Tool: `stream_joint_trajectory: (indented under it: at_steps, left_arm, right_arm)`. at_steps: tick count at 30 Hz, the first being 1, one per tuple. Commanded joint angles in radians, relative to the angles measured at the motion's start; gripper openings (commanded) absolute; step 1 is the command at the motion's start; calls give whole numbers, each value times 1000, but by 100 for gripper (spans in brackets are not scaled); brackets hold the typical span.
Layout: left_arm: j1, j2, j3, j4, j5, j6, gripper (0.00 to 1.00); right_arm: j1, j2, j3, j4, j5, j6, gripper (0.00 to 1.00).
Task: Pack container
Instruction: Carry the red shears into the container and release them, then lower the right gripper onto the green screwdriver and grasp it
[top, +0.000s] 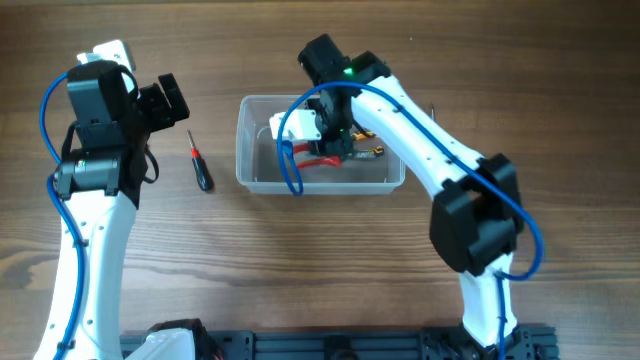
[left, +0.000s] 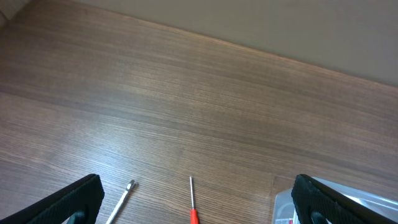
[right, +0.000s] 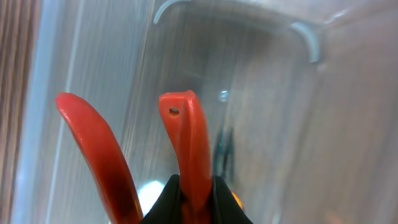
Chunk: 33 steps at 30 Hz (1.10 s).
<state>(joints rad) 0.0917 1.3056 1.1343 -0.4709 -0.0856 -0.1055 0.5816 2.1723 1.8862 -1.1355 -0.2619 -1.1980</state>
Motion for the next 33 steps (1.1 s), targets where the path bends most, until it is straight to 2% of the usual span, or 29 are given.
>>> stream_joint_trajectory:
  at_steps: [1,5,7,10,12,13,14,16,19,21,23,25,27,28,29,33]
  left_arm:
    - [5,2,19,2,-10,23,100]
    - [5,2,19,2,-10,23,100]
    - [5,2,19,2,-10,23,100]
    - [5,2,19,2,-10,23,100]
    - [5,2,19,2,-10,23,100]
    - [5,2,19,2,-10,23,100]
    - [5,2,19,2,-10,23,100]
    - [5,2,19,2,-10,23,100]
    - [5,2,19,2,-10,23,100]
    - [5,2,19,2,-10,23,100]
    - [5,2,19,2,-10,23,100]
    - [5,2,19,2,-10,23,100]
    - [5,2,19,2,-10,23,100]
    - [5,2,19,2,-10,23,100]
    - [5,2,19,2,-10,23,100]
    - [5,2,19,2,-10,23,100]
  right_arm:
    - [-3,44,3,-39,-27,24,4]
    - [-10,55,-16,-62,-23,85,5]
    - [-21,55,-40,-56,0,139,15]
    - [-49,55,-66,-50,10,161,22]
    - [-61,53,-62,-13,23,229,30]
    - [-63,51,-51,-7,43,264,29]
    - [-63,43,-23,-18,77,308,23]
    - [-62,16,27,-37,106,370,18]
    - [-80,-75,133,-27,130,457,19]
    - [-122,-150,158,50,143,597,30]
    - [-203,-198,158,117,144,767,31]
    - [-324,-198,154,123,201,1090,32]
    - [-452,-177,121,82,210,1393,11]
    - [-497,-165,103,63,209,1458,4]
    - [-538,-148,77,53,195,1471,4]
    - [-582,-121,-27,45,181,1456,13]
